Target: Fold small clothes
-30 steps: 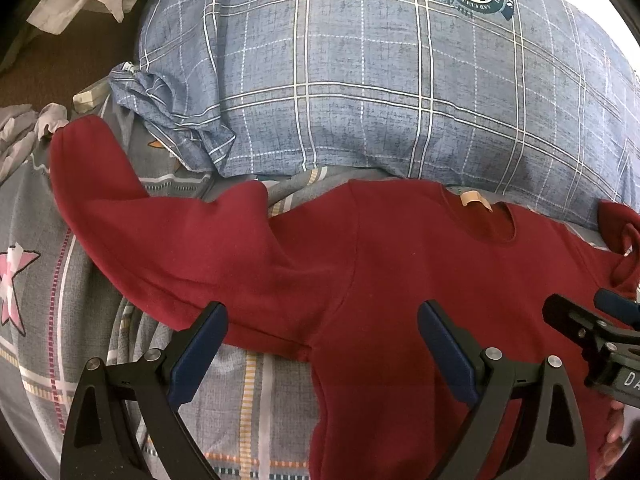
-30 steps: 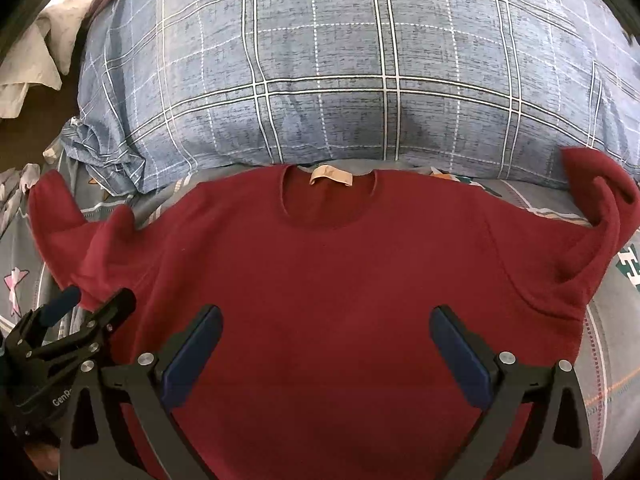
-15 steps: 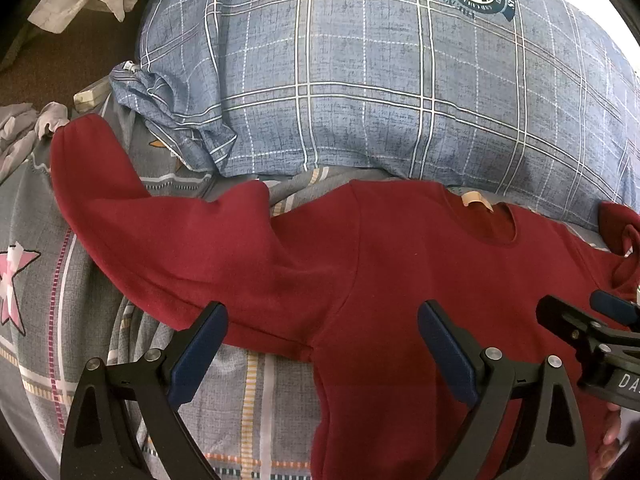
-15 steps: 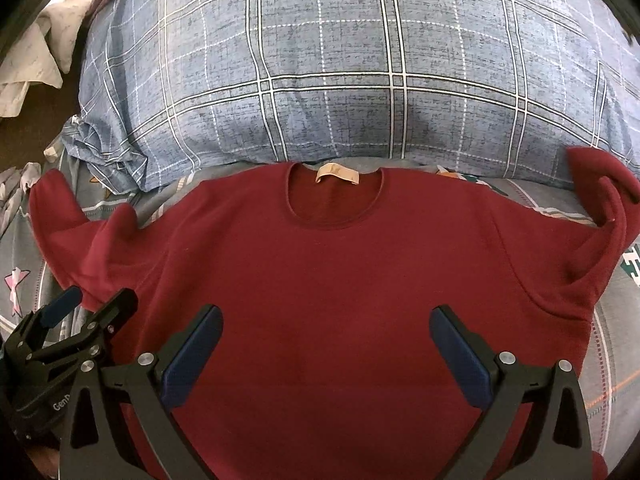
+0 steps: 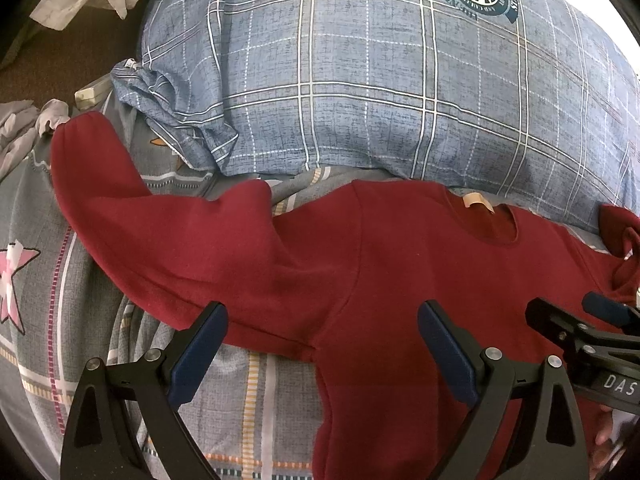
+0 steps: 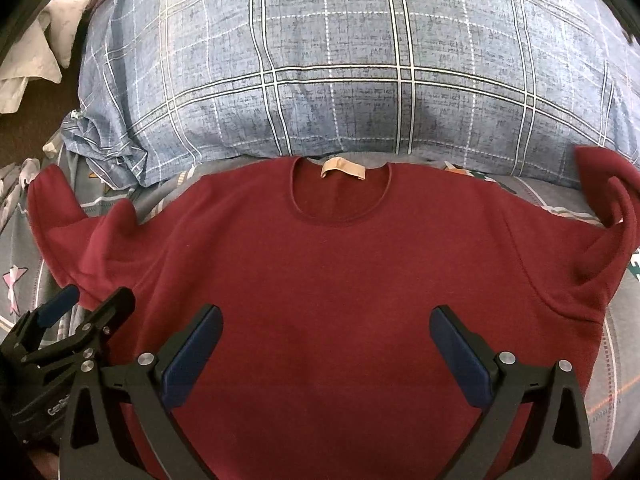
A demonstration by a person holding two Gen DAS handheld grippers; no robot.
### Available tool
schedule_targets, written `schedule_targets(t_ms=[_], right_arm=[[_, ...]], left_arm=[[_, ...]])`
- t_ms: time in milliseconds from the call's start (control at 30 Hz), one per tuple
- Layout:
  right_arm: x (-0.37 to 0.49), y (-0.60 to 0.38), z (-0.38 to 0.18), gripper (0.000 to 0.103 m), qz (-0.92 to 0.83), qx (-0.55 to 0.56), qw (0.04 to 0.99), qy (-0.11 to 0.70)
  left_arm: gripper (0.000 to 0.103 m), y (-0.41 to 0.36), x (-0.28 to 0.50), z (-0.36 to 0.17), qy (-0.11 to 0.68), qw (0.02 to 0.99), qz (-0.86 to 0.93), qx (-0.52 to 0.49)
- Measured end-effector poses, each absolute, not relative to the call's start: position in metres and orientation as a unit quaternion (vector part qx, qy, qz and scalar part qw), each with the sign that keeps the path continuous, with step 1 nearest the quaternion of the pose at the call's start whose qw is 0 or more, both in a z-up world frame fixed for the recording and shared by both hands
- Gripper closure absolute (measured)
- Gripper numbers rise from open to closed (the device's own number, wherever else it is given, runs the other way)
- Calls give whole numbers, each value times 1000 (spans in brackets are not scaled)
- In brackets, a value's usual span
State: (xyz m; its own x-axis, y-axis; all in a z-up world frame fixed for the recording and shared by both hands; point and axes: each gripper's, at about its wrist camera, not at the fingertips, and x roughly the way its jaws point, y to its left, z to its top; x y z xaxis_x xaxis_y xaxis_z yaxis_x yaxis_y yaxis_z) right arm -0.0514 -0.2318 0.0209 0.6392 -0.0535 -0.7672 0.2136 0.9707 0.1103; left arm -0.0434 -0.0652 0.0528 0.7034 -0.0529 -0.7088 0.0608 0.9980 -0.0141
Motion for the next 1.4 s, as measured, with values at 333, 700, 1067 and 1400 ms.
schedule_targets(t_ms=[333, 700, 1067, 1400], right_arm=[[-45, -227, 17, 0, -68, 96, 898, 425], [-35, -218, 24, 0, -46, 101, 901, 420], [-33, -211, 14, 0, -31, 100, 895, 433], [-36, -210, 14, 0, -29, 102, 894, 436]], left_arm=[[13, -32, -45, 77, 380, 925, -18, -27], [21, 75, 6, 126, 355, 922, 137, -76], [46, 96, 73, 91, 405, 898, 145, -93], [102, 111, 72, 100, 382, 909, 135, -101]])
